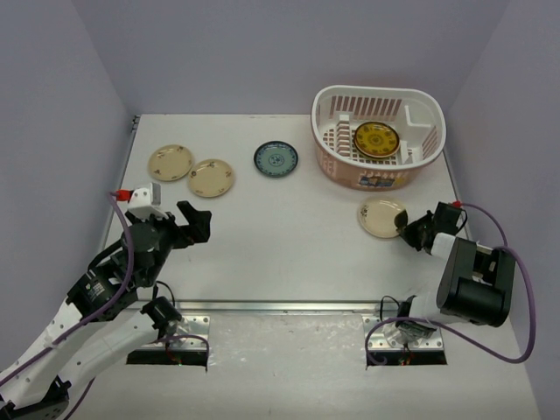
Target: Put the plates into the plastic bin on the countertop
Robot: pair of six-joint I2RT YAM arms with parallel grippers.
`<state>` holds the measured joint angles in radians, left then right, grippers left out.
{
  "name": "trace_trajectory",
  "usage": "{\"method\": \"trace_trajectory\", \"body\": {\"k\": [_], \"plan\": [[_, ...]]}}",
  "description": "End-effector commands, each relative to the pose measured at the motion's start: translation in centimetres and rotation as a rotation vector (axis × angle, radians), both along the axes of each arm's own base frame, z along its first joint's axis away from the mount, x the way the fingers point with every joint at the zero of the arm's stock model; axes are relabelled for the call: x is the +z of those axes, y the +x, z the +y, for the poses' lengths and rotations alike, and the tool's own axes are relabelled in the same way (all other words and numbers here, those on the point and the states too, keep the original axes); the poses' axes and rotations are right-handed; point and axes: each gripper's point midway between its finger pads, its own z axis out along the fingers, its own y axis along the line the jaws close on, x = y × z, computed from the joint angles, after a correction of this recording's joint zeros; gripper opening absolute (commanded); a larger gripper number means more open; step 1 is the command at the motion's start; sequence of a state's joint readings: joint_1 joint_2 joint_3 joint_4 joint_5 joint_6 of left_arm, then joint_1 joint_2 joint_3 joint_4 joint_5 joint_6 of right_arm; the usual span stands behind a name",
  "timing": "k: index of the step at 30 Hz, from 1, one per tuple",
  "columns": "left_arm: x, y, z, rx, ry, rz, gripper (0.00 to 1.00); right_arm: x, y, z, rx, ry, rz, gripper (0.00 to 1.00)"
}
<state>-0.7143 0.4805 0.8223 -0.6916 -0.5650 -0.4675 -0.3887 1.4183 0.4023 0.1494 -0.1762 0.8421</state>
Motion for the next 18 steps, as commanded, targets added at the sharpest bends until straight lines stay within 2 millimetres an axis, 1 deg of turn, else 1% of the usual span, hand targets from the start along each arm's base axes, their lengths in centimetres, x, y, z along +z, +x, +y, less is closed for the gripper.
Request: {"method": "trace_trajectory", "body": {"k": [1,3,5,8,10,11,13,16,17,18], "plan": [[1.0,0.4,0.0,0.010,-0.015,-0.036,1.00,0.0,-3.5,0.7,-0.008,-0.020,0.047,0.00],[1.1,0.4,0.1,0.015,-0.016,-0.038,1.00,2.2,-3.4,0.9,-0.005,-0.044,-0.043,0.00],[1.2,0.3,0.2,0.019,-0.018,-0.040,1.00,4.1,-3.3,1.2,0.006,-0.047,-0.090,0.00],[1.3,0.3,0.5,0.032,-0.022,-0.045,1.00,7.4,-2.8,2.0,0.039,-0.041,-0.186,0.00],[1.3,0.3,0.6,0.038,-0.025,-0.047,1.00,9.9,-2.5,2.5,0.060,-0.039,-0.258,0.00],[1.4,0.2,0.7,0.044,-0.028,-0.048,1.00,11.5,-2.3,2.7,0.065,-0.042,-0.299,0.00],[1.4,0.2,0.8,0.048,-0.029,-0.048,1.00,13.1,-2.1,2.8,0.069,-0.039,-0.335,0.00],[1.4,0.2,0.9,0.056,-0.029,-0.047,1.00,17.9,-1.0,3.7,0.103,-0.003,-0.438,0.00],[1.3,0.2,0.9,0.058,-0.028,-0.046,1.00,19.3,-0.5,3.9,0.110,0.012,-0.472,0.00],[1.3,0.3,1.0,0.059,-0.027,-0.044,1.00,20.3,-0.1,4.0,0.112,0.024,-0.494,0.00]]}}
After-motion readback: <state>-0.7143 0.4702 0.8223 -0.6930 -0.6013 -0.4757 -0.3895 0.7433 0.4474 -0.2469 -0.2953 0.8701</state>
